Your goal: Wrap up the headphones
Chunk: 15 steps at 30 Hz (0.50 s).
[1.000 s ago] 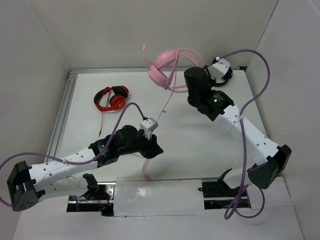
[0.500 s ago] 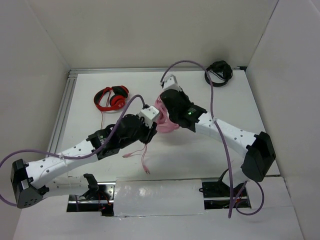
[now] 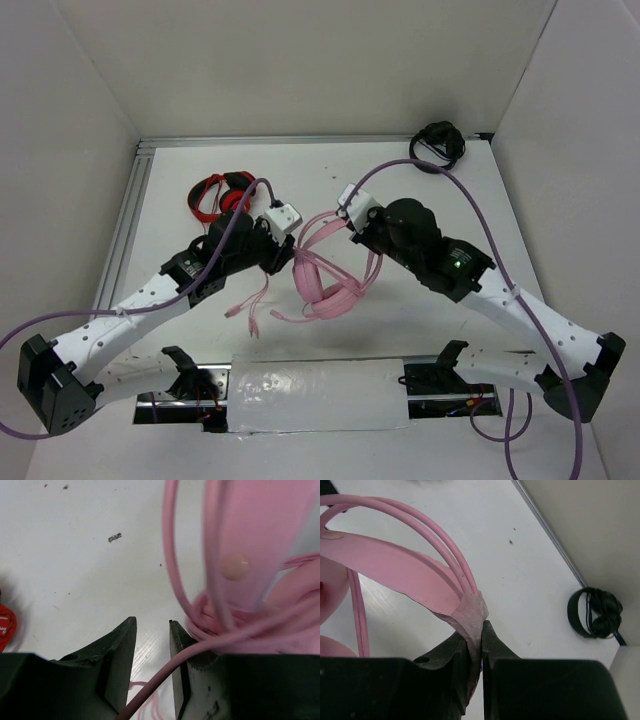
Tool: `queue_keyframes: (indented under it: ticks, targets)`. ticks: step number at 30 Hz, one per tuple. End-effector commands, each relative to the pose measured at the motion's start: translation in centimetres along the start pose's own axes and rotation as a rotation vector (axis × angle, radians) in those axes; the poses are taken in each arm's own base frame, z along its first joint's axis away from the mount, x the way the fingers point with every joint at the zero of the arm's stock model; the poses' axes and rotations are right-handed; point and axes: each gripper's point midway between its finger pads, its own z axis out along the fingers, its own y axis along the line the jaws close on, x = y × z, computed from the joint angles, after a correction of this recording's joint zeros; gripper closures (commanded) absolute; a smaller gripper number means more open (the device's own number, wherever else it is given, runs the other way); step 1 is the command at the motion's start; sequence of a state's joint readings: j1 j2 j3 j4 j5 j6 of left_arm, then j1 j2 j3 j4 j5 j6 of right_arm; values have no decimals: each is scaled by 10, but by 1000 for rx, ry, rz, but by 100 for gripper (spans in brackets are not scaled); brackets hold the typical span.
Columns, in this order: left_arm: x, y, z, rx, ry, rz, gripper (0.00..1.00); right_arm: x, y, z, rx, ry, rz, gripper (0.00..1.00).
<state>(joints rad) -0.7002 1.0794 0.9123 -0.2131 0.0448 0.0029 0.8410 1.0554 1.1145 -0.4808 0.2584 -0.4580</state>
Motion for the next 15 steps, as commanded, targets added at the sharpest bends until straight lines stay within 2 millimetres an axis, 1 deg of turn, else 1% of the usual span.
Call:
queue_keyframes:
  ticks: [1,2,3,4,5,6,7,8,9,10,11,12,13,14,15]
  targets:
    - [-29,7,-6,16,-151,105,100,-4,33,-19,-222,-52,-109,100]
    - [-32,9,-8,12,-172,109,100,-6,33,-23,-236,-57,-131,100]
    - [-30,2,-7,54,-181,117,100,-2,38,-26,-267,-42,-142,100]
    - [-36,-1,-9,71,-214,131,100,-8,44,-30,-313,-63,-148,100]
    - [-31,-6,-9,101,-212,132,100,-8,47,-31,-334,-66,-144,100]
    - [-40,-15,-10,153,-260,148,100,-14,48,-32,-344,-86,-130,100]
    - [-42,-21,-12,181,-275,145,94,-19,53,-33,-369,-114,-117,100]
    - [-42,-30,-13,233,-293,148,86,-34,52,-32,-360,-171,-63,100]
    - [-42,-34,-13,254,-301,142,73,-44,52,-33,-365,-205,-27,100]
    - [-41,-36,-13,266,-306,141,70,-51,52,-36,-376,-225,27,100]
    - [-37,-38,-13,278,-305,137,65,-65,48,-40,-379,-268,54,100]
    - [-39,-39,-13,281,-316,129,56,-71,48,-44,-386,-286,80,100]
    - [-38,-38,-13,277,-315,124,51,-78,45,-48,-390,-297,157,100]
    - [-38,-37,-13,271,-313,112,43,-93,35,-54,-364,-334,212,100]
    - [-38,-37,-15,277,-317,109,27,-98,29,-56,-351,-339,267,100]
